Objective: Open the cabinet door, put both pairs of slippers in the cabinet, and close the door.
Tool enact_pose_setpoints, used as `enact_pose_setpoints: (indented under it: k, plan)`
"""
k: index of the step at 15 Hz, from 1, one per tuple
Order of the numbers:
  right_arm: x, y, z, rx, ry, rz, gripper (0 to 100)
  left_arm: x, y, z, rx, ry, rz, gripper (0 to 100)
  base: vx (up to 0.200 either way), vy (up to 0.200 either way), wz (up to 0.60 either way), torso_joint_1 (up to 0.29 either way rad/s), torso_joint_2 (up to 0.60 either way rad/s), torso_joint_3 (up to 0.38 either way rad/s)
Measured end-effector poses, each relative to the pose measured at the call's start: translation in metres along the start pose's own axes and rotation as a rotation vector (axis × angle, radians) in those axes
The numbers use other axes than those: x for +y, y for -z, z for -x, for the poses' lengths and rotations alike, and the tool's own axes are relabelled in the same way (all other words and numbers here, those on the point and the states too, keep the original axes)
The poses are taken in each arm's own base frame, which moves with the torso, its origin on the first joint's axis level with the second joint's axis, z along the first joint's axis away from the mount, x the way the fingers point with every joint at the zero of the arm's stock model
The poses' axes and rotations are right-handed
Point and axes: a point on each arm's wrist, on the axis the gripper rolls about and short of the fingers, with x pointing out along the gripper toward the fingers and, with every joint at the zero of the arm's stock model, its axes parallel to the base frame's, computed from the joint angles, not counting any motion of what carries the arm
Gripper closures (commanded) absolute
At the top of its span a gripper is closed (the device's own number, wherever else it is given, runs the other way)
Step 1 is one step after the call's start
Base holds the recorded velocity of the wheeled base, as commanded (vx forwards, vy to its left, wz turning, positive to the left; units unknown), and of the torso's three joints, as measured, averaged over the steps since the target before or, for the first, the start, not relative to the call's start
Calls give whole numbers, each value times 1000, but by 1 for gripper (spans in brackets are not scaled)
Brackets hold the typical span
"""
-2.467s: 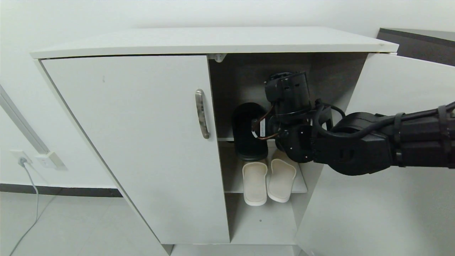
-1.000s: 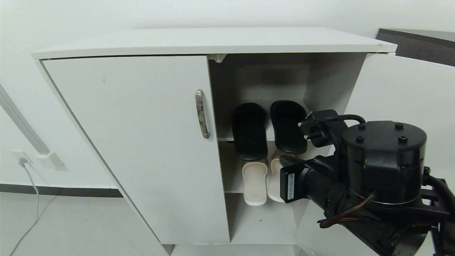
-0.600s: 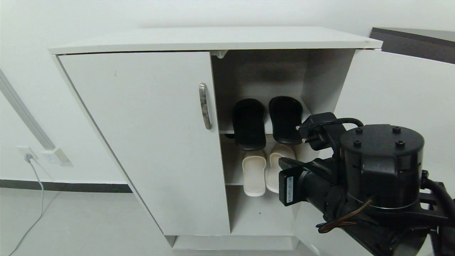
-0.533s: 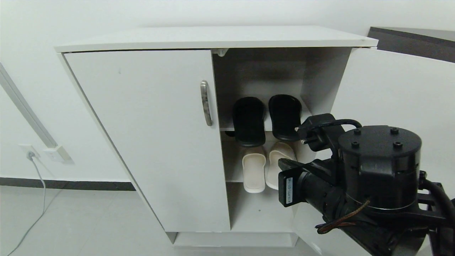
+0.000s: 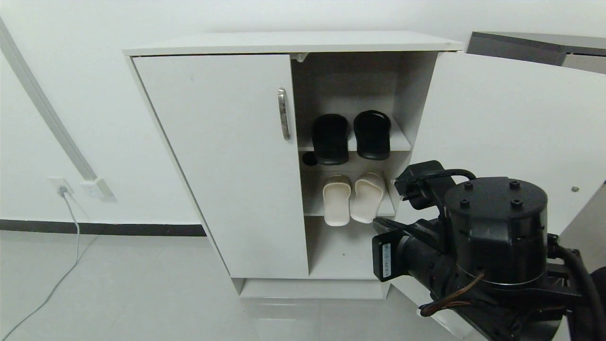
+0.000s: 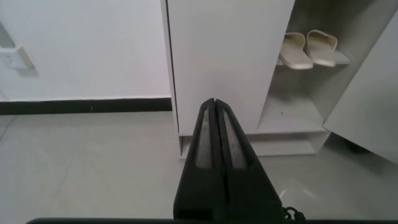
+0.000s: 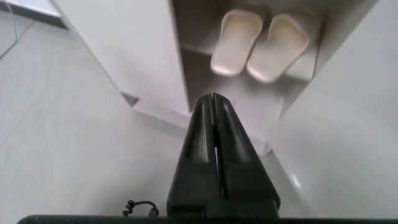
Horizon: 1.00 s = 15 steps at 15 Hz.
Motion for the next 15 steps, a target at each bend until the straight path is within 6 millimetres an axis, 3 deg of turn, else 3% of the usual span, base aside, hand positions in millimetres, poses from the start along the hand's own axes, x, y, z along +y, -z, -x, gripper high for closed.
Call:
enact_pose_setpoints:
  k: [5,15]
  plan:
    - [-2,5,-2,9,7,23,100,0,0,0,-1,-1,0,100,-200,0,0,3,2,2]
    - [-3,10,-4,20,11,41,100,0,0,0,0,-2,0,100,0,0,0,0,0,0]
